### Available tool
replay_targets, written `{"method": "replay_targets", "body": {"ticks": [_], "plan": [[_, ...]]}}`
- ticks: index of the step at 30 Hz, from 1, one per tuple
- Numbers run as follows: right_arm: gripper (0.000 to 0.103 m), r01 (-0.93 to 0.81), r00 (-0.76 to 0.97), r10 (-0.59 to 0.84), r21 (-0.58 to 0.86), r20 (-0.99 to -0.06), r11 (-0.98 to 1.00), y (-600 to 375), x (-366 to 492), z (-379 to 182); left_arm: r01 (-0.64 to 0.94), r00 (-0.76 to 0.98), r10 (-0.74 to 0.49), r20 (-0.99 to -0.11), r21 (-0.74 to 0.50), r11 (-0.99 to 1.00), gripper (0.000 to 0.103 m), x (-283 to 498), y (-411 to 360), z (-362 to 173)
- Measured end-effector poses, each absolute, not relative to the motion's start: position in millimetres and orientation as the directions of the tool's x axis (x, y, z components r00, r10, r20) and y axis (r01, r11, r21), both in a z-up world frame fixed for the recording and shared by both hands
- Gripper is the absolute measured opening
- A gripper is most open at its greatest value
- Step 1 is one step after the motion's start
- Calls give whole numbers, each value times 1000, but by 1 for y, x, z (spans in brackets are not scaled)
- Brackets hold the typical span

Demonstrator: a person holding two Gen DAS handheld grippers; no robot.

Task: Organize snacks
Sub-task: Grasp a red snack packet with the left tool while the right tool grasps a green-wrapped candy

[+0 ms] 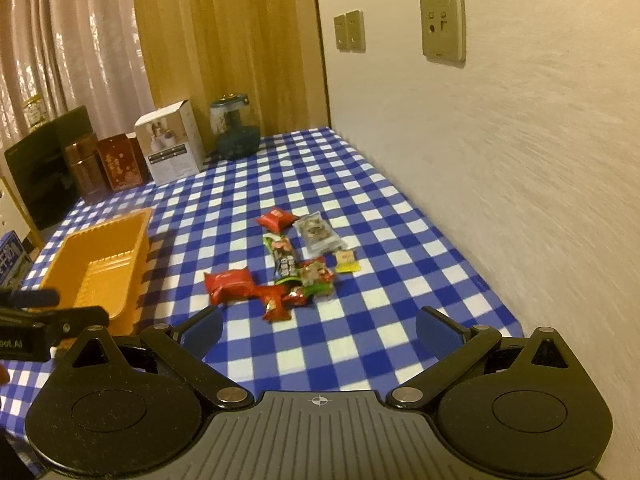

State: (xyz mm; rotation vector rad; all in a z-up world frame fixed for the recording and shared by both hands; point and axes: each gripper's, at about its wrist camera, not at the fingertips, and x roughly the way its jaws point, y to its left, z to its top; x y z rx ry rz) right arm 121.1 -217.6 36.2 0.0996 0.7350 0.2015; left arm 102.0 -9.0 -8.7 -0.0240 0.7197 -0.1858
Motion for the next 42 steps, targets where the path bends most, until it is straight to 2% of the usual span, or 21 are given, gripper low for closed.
{"method": "replay_targets", "body": {"ticks": [4,7,10,17,20,27,29,34,36,38,42], "plan": [[102,-170,718,232,157,-656,973,-218,144,20,260,713,-206,-670,-20,965,93,139,-14,-19],[89,-191,701,248,159,-669,969,-217,164,5,328,681,-223,-698,19,944,90,166,-19,-33],[86,-209,685,254,150,-683,966,-214,184,-11,388,646,-229,-729,54,920,86,190,-25,-47],[69,-247,651,277,148,-707,958,-212,218,-41,507,546,-271,-793,56,860,76,239,-38,-73],[68,-254,642,282,150,-713,956,-208,227,-50,551,510,-275,-815,63,832,71,254,-44,-85],[66,-256,637,286,153,-715,954,-205,241,-61,622,460,-266,-847,94,777,55,274,-53,-99],[62,-262,640,286,147,-714,954,-202,244,-62,637,449,-262,-854,100,765,48,279,-56,-102],[54,-283,640,273,109,-719,953,-192,252,-65,666,421,-252,-871,109,738,44,285,-65,-110],[49,-287,637,269,101,-722,952,-190,256,-68,674,412,-239,-879,118,729,41,286,-68,-114],[45,-292,638,260,85,-725,953,-187,259,-70,670,404,-253,-879,97,736,32,288,-67,-114],[39,-311,634,254,59,-731,948,-181,262,-74,648,399,-258,-880,72,758,29,291,-65,-114]]}}
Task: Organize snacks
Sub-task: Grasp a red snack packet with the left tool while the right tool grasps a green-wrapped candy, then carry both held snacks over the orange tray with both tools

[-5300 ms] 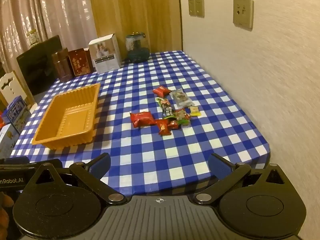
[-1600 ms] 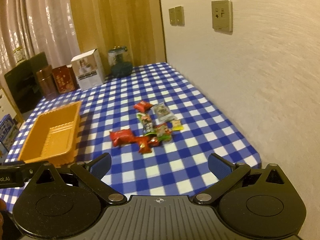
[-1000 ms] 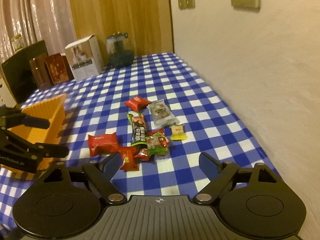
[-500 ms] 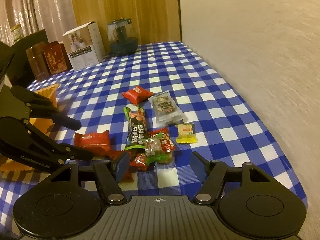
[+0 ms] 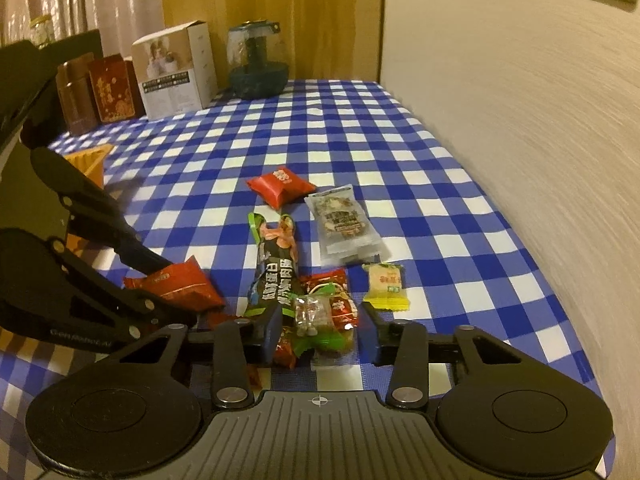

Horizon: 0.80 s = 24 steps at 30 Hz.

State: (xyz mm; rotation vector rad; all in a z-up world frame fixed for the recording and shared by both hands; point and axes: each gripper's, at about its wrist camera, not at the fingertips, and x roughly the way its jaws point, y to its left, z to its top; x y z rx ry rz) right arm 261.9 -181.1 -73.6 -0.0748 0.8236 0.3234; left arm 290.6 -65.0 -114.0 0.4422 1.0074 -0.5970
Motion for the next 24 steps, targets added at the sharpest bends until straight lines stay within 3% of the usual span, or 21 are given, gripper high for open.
{"method": "replay_targets", "body": {"ticks": [2,3,24], "plan": [[25,-321,633,253,50,-732,946,-178,262,-75,630,399,-261,-879,56,774,27,292,-63,-113],[23,-323,632,250,44,-733,945,-177,262,-76,619,400,-263,-878,47,784,27,292,-61,-113],[22,-286,684,272,95,-676,954,-177,227,-15,377,521,-310,-796,-111,919,24,238,-30,-51]]}}
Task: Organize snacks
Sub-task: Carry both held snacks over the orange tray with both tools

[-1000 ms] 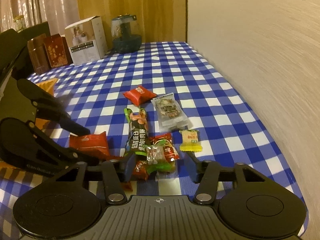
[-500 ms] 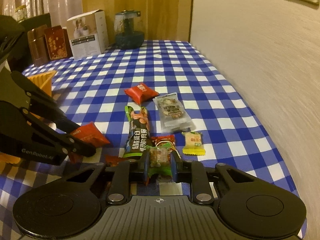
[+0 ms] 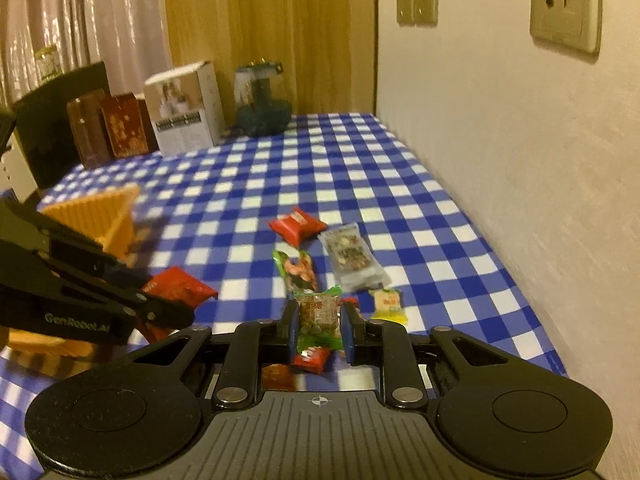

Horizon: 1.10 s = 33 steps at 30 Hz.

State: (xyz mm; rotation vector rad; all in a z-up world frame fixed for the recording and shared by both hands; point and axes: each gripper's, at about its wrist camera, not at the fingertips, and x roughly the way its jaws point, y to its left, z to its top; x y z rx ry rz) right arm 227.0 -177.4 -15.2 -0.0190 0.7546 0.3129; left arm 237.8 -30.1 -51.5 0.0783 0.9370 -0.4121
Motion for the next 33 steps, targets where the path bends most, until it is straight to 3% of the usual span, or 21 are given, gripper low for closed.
{"method": "replay_targets", "body": {"ticks": [14,33], "plan": [[22,-413,655,419,166,-629,895,-112,182,32,133,649,-208,-731,-161,978,24,145,29,-13],[22,-559,548,568,236,-614,795,-7,167,27,-155,693,23,-721,-117,981,24,79,131,-11]]}}
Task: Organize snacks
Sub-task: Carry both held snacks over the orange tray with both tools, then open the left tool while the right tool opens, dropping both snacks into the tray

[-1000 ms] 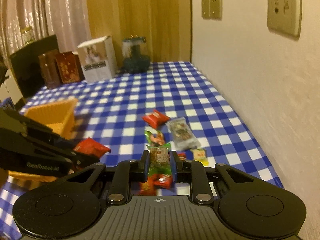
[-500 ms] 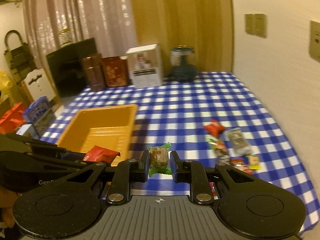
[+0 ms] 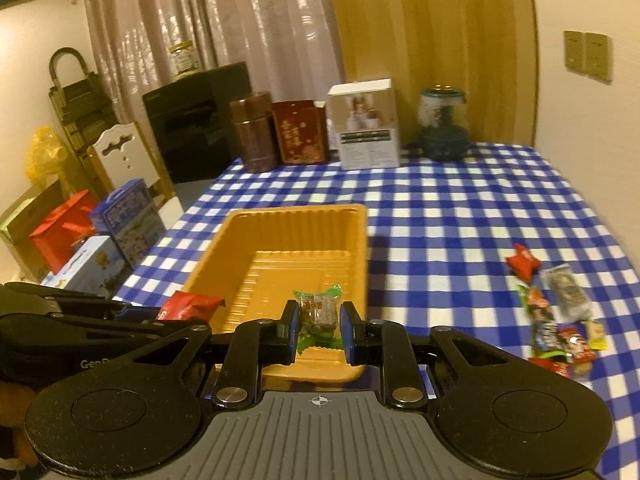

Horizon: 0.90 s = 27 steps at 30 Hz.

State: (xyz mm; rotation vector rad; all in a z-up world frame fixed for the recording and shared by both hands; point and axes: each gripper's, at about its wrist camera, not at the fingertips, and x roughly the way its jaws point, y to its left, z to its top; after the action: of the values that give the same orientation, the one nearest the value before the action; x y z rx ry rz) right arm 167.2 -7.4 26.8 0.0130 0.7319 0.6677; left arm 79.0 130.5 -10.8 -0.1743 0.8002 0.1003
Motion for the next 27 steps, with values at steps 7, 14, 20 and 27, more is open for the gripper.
{"method": "replay_targets", "body": {"ticks": [7,14,20,27], "plan": [[22,-564,526,575,248,-627,787,14,180,17,-184,688,39,-725,-122,975,24,89,145,-19],[22,-569,508,574,251,-642,783,27,192,6,-201,679,47,-733,-124,972,24,101,157,-29],[22,-569,495,575,258,-651,781,36,204,-4,-199,671,49,-740,-116,973,25,111,162,-36],[22,-568,489,574,260,-657,781,39,210,-10,-197,666,89,-740,-59,979,42,116,163,-40]]}}
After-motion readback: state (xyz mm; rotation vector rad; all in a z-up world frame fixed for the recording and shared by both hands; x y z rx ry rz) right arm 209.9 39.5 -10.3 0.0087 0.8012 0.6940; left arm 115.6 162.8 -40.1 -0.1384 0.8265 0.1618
